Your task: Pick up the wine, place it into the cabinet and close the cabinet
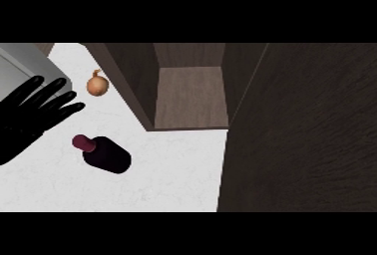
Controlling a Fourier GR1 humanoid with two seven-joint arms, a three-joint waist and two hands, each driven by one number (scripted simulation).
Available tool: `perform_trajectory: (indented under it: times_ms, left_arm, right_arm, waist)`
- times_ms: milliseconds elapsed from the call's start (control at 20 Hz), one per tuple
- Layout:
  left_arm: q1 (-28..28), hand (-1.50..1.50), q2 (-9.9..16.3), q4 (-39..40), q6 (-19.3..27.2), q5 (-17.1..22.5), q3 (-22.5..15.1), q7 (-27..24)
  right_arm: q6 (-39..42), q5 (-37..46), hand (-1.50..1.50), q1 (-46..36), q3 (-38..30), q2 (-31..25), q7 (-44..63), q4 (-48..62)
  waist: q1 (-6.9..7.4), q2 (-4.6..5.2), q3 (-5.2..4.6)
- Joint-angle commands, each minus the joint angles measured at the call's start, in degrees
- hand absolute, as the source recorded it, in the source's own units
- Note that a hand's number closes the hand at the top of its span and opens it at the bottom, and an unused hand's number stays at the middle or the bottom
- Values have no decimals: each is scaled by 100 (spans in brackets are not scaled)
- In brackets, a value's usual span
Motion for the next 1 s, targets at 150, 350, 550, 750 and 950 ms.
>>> perform_trajectory:
  times_ms: [150, 350, 550, 750, 950]
  left_arm:
    - [-734, -150, 1299, 548, 202, 2203, 311, 1108]
    - [-731, -150, 1269, 710, 48, 2167, 356, 1359]
    - [-1187, -150, 1272, 1450, -116, 2205, 465, 1539]
    - [-1372, -150, 1142, 1747, -211, 1905, 356, 1655]
    - [-1190, -150, 1077, 1604, -264, 1842, 452, 1680]
  right_arm:
    - [-437, 428, -150, -54, 587, 26, 1275, -1225]
    - [-765, 762, -150, -231, 868, 124, 1850, -1538]
    - [-827, 850, -150, -152, 1063, 27, 2001, -1727]
    - [-926, 988, -150, -21, 1283, -29, 1777, -1750]
    - [-1373, 1494, -150, -736, 1564, 64, 2374, -1583]
  waist:
    - [126, -27, 4]
    - [147, -26, 3]
    - [88, -18, 3]
    - [13, -15, 3]
    - [104, -29, -3]
